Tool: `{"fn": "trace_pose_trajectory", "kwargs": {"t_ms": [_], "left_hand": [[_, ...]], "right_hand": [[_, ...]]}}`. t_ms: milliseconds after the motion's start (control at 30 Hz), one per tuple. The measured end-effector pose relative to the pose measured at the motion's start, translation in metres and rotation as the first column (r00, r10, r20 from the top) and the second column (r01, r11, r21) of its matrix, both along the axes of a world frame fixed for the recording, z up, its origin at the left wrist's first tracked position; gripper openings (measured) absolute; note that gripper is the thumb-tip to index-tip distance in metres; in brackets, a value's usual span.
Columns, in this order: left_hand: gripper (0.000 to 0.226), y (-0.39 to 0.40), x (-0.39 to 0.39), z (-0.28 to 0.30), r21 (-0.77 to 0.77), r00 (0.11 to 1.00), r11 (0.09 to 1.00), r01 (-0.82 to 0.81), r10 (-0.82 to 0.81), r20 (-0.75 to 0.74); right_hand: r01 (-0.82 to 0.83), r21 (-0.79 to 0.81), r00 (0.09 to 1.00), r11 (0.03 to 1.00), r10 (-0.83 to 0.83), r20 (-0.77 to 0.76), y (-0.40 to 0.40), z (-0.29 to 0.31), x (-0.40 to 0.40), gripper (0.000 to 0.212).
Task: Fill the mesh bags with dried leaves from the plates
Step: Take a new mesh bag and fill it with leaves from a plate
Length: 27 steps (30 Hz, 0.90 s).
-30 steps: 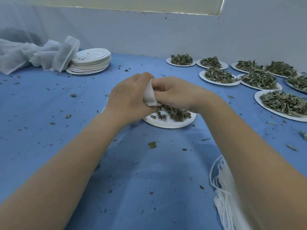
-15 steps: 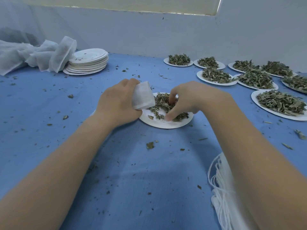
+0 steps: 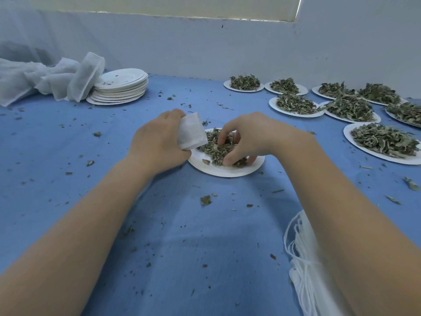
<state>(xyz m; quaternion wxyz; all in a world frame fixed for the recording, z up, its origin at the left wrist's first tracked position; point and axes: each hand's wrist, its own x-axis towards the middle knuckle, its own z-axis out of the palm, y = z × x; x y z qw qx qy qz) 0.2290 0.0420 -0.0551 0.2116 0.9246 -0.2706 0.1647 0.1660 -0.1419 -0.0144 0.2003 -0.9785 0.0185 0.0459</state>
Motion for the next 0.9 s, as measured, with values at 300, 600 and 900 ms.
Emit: {"fn": "trace_pose_trajectory", "kwargs": {"t_ms": [300,600,900], "left_hand": [[0.048,-0.001,0.001,0.002,0.053,0.999,0.999,-0.01,0.007,0.045],[0.052,-0.006,-0.004,0.003,-0.008,0.998,1.0,0.022,-0.021,0.056],[0.052,-0.01,-0.005,0.002,-0.156,1.0,0.988,0.021,-0.021,-0.001]], "right_hand": [[-0.008,0.23,0.956,0.973,-0.06,0.288,-0.018,0.018,-0.008,0.02],[-0.129,0.134,0.946,0.983,0.081,0.315,0.007,0.014,-0.004,0.019],[-0.123,0.542,0.964,0.831,-0.029,0.264,0.008,0.007,-0.001,0.031]]}}
